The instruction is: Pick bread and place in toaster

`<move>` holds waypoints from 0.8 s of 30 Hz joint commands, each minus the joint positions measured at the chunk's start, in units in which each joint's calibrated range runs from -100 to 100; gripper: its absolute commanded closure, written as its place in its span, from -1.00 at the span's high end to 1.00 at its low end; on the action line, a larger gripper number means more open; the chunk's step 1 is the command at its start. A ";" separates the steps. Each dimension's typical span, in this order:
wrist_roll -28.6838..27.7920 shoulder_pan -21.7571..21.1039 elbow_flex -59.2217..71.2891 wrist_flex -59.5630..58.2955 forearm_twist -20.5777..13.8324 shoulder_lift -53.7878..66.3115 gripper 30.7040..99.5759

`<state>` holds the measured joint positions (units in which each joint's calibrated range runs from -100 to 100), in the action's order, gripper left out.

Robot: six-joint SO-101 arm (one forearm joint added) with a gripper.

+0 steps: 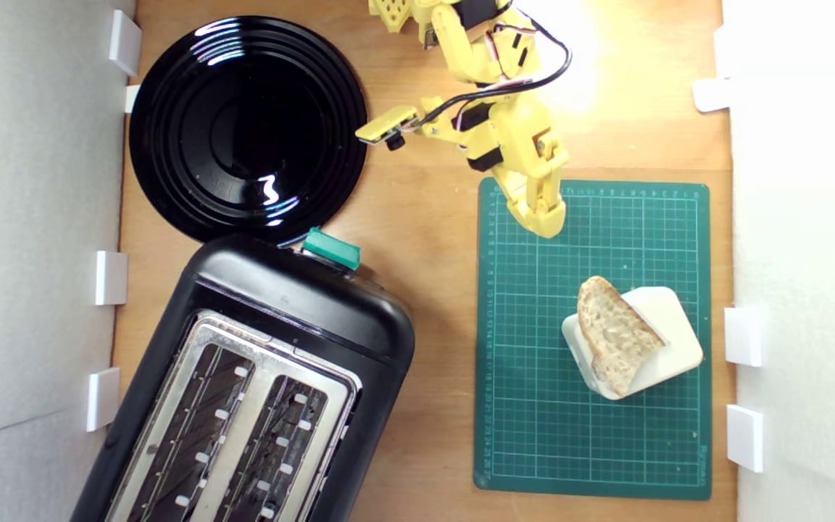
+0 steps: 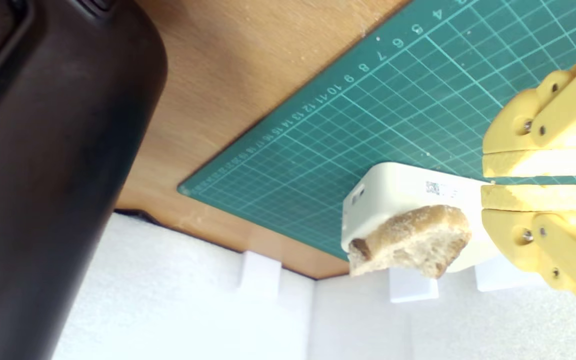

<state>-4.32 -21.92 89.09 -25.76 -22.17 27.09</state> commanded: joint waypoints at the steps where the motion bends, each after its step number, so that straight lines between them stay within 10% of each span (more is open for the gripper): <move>1: 0.32 1.70 -2.71 -10.59 -0.77 -7.95 -0.53; 24: 5.45 3.63 -6.70 -28.84 5.12 -26.76 -0.52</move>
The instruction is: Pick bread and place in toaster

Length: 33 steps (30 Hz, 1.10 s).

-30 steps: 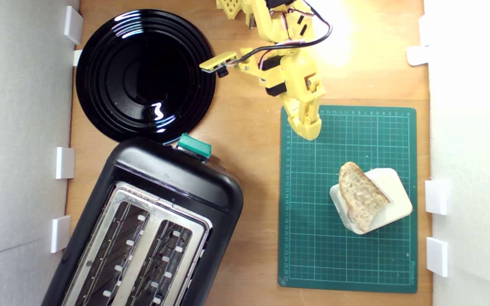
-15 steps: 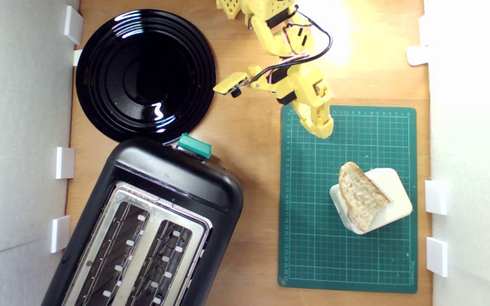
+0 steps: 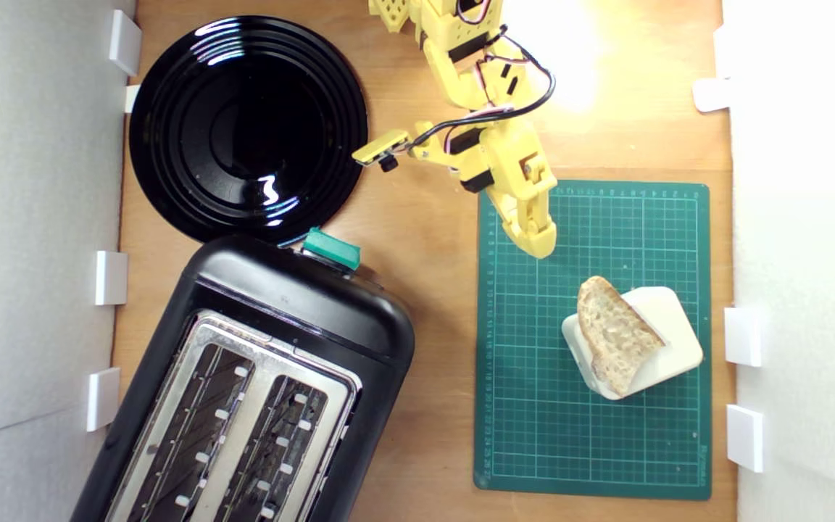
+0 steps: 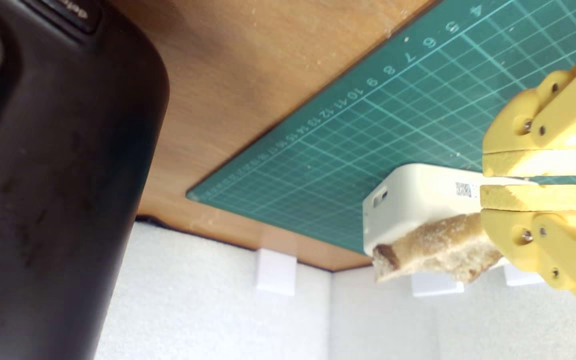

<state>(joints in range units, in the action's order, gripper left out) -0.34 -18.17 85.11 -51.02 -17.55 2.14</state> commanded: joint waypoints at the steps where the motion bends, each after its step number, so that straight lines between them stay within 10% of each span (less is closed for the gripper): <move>1: 2.19 -0.12 -2.91 -4.10 0.50 -2.64 -0.52; 13: 3.03 -0.20 -4.90 -4.36 0.50 -4.39 0.19; 33: 3.03 -1.90 -11.80 -4.44 0.50 -10.38 0.67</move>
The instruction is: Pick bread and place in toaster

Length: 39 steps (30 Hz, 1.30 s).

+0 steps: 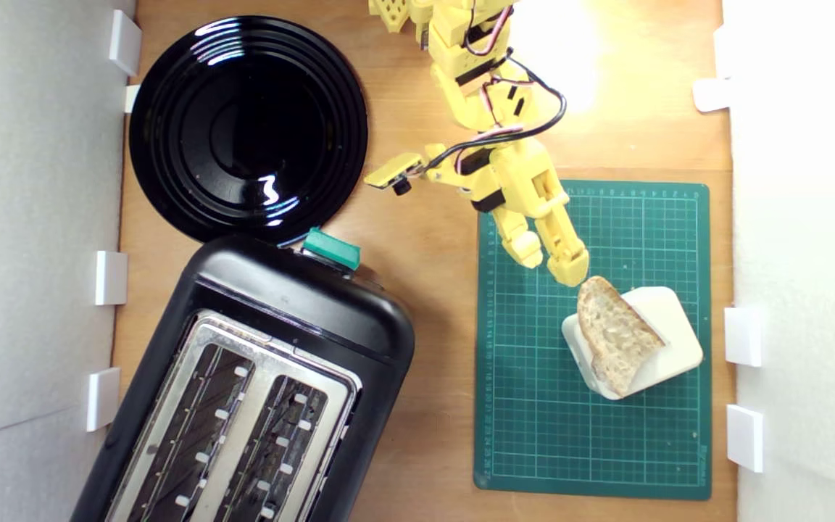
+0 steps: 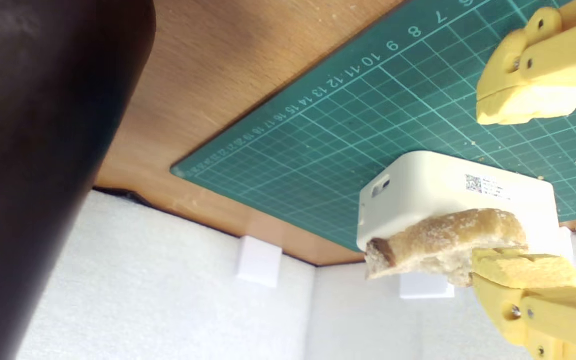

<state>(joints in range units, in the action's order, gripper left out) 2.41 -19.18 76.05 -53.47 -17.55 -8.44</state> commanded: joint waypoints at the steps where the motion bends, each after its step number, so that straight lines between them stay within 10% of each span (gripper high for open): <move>1: 0.29 -0.97 -2.92 -1.99 0.50 0.12 0.67; 39: 0.34 -6.61 -21.63 -1.64 2.59 -11.86 0.64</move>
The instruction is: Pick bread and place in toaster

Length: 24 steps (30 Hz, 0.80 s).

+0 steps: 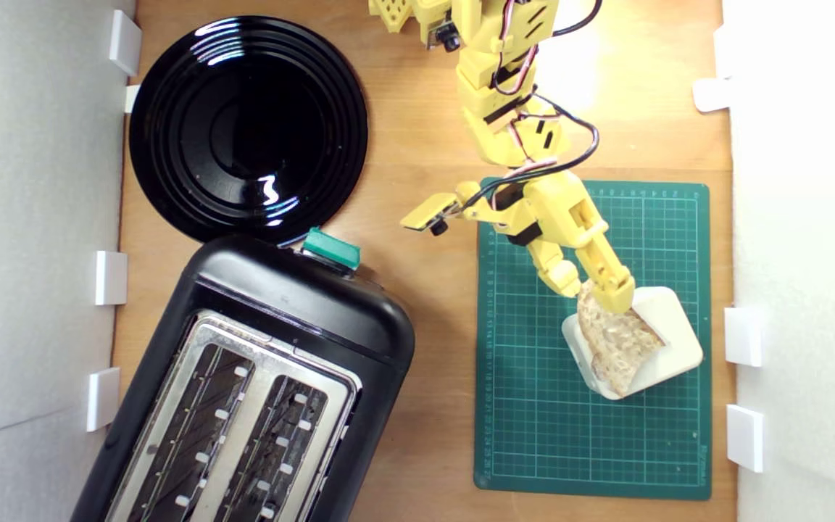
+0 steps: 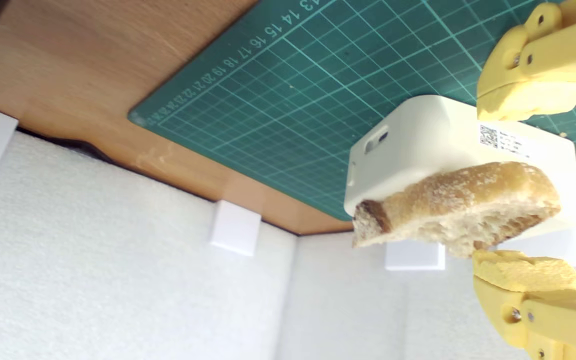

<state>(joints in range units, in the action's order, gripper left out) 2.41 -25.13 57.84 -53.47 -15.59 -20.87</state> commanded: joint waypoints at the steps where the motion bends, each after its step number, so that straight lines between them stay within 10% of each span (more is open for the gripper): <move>1: 0.34 -0.66 -3.50 -1.56 0.63 0.57 0.64; 24: 0.34 -1.55 -8.13 -1.30 0.72 -2.84 0.64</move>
<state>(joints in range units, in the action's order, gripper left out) 2.41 -25.95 52.01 -53.47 -15.42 -24.57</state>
